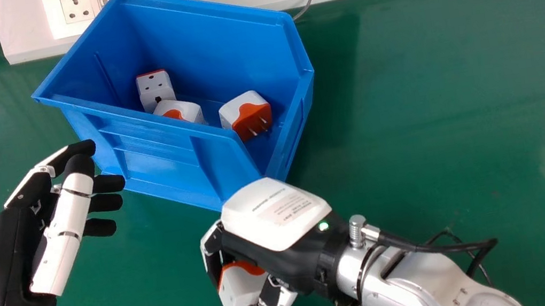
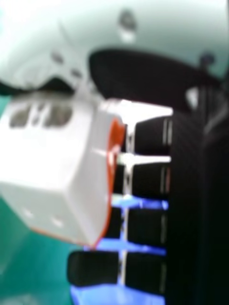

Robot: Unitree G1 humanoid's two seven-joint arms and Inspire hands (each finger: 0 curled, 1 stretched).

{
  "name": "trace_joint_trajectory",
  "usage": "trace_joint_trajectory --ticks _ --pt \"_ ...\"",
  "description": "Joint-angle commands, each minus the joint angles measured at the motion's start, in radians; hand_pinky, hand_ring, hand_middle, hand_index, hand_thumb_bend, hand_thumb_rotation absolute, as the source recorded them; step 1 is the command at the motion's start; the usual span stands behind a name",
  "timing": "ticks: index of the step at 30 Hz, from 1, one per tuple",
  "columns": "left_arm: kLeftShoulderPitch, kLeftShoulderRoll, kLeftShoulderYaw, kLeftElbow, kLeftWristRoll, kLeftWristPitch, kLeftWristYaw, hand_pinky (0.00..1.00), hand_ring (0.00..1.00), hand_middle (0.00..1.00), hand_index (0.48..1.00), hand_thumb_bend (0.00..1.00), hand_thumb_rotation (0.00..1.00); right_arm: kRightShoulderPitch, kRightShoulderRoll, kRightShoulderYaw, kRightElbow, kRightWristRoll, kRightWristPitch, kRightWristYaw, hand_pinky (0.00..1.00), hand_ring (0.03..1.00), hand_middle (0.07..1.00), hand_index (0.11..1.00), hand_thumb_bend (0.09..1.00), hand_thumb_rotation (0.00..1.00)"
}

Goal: Pick all objects and put in blue box

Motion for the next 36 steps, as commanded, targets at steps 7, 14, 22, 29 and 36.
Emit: trace_joint_trajectory --ticks 7,14,22,29,36 --pt "-0.023 0.009 -0.006 -0.019 0.019 0.015 0.013 0.56 0.64 0.65 0.789 0.46 0.81 0.059 -0.043 -0.019 -0.142 0.033 -0.044 0.022 0.33 0.420 0.520 0.523 0.495 0.00" --pt "-0.034 0.011 -0.005 -0.016 0.025 0.027 0.012 0.56 0.64 0.65 0.789 0.45 0.81 0.132 -0.113 -0.080 -0.252 0.064 -0.065 0.053 0.34 0.423 0.521 0.511 0.495 0.00" --pt "-0.047 0.018 0.002 0.006 0.023 0.023 0.007 0.56 0.64 0.65 0.788 0.44 0.80 0.173 -0.170 -0.187 -0.343 0.109 -0.031 0.128 0.35 0.430 0.522 0.507 0.494 0.00" --pt "-0.053 0.025 0.012 0.029 0.020 0.008 0.001 0.56 0.64 0.65 0.789 0.44 0.80 0.201 -0.202 -0.278 -0.371 0.096 0.011 0.116 0.34 0.438 0.529 0.499 0.493 0.00" --pt "-0.051 0.028 0.012 0.037 0.020 -0.005 0.001 0.56 0.64 0.65 0.791 0.44 0.81 0.207 -0.197 -0.341 -0.373 0.077 0.024 0.059 0.34 0.443 0.536 0.486 0.493 0.00"
